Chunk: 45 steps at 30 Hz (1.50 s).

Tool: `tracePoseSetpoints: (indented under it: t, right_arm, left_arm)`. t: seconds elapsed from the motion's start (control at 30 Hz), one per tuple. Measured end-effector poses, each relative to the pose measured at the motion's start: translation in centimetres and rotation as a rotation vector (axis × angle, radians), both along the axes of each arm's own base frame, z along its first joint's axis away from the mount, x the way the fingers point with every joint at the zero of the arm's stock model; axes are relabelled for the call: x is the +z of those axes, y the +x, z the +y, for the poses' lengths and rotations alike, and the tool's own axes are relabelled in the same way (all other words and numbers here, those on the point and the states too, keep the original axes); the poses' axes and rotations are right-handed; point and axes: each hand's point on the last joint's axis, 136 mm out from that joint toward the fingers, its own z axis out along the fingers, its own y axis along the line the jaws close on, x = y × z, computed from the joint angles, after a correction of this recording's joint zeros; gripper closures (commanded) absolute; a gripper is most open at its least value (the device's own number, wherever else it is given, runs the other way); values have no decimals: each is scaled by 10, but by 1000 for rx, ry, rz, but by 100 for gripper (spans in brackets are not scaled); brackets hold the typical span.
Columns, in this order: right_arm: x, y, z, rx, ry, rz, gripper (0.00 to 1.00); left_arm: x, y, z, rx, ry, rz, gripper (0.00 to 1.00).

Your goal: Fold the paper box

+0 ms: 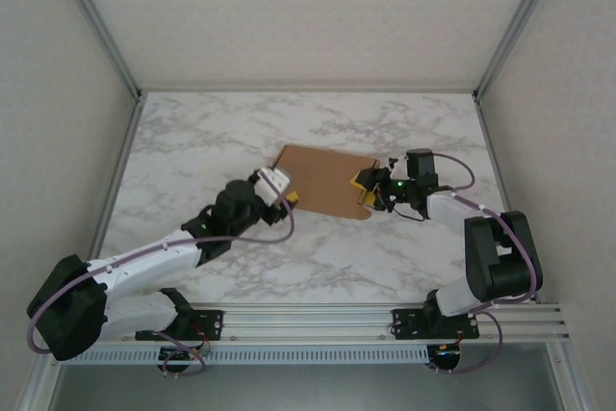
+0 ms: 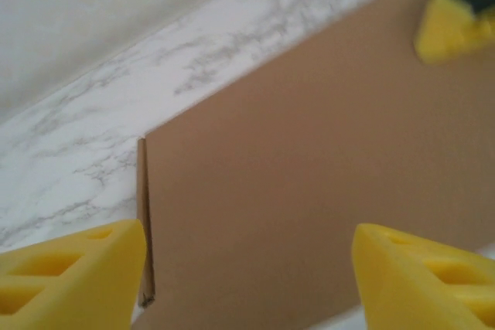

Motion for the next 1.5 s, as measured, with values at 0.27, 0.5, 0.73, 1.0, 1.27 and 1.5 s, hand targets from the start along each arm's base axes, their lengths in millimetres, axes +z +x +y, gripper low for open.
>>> tracePoseSetpoints:
  t: [0.27, 0.5, 0.73, 1.0, 1.27, 1.5]
  right_arm:
    - [-1, -7, 2, -3, 43, 46, 59]
    - [3, -12, 3, -21, 75, 80, 59]
    - [9, -17, 3, -34, 103, 100, 59]
    - [14, -12, -7, -102, 122, 96, 59]
    - [24, -16, -7, -117, 142, 85, 60]
    - [20, -23, -9, -152, 166, 126, 68]
  left_arm:
    - [-32, -8, -18, -87, 303, -240, 9]
    - [-51, 0, -32, -71, 478, -388, 10]
    - [-53, 8, -42, -22, 544, -483, 14]
    - [-48, 23, -53, 54, 561, -552, 15]
    - [-44, 25, -61, 66, 580, -577, 32]
    - [-43, 16, -60, 45, 577, -556, 19]
